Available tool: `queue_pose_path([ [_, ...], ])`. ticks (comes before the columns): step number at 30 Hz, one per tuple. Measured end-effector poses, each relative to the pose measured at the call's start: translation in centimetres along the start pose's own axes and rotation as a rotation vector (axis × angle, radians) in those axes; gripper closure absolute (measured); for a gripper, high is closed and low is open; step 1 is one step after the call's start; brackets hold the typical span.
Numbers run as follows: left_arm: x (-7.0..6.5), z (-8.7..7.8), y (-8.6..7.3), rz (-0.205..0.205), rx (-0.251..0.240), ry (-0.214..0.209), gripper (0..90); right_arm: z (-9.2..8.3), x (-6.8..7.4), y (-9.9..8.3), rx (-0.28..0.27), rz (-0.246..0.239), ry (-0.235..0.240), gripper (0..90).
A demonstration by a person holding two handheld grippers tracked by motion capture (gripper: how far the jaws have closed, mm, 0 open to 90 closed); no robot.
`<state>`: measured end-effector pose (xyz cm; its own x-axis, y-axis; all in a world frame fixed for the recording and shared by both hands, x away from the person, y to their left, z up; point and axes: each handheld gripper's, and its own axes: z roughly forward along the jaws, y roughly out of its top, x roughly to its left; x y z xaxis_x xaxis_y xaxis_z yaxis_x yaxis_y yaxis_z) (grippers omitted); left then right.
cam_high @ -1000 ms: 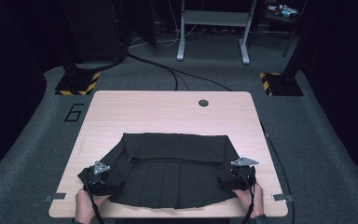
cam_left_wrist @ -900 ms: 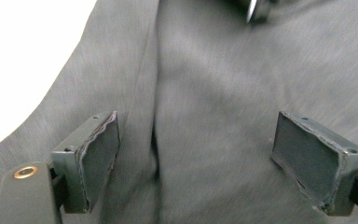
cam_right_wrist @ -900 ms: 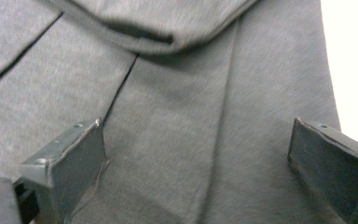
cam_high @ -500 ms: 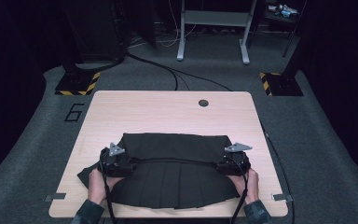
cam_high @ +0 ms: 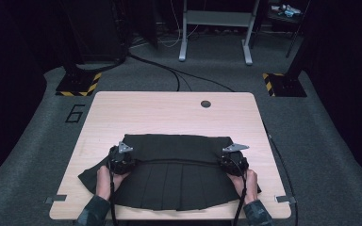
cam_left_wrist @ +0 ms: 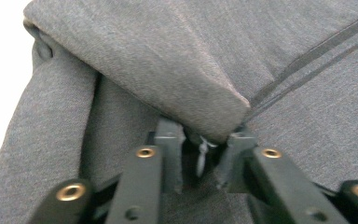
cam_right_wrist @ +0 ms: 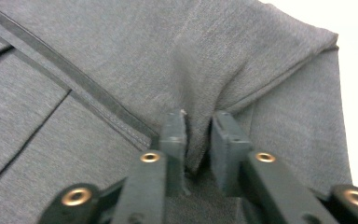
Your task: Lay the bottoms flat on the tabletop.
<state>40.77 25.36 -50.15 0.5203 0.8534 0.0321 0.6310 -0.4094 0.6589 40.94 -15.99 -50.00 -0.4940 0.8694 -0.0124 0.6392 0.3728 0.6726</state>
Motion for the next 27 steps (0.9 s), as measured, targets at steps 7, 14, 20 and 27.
queue_pose_path([
  [7,-0.2,-1.6,-0.1,0.014,-0.063,0.000,80.6,-1.6,0.7,0.1,-0.060,-0.018,-0.014,83.6],
  [14,-0.9,-3.0,-1.4,0.009,-0.087,-0.010,80.7,-3.3,1.4,-1.2,-0.089,-0.026,0.012,83.4],
  [20,-1.4,-3.1,-2.9,-0.006,-0.099,-0.010,80.8,-3.9,2.3,-2.7,-0.086,-0.041,0.016,83.3],
  [27,0.9,-2.7,2.6,0.025,-0.155,0.029,81.6,-3.8,0.4,2.4,-0.110,-0.064,-0.012,83.8],
])
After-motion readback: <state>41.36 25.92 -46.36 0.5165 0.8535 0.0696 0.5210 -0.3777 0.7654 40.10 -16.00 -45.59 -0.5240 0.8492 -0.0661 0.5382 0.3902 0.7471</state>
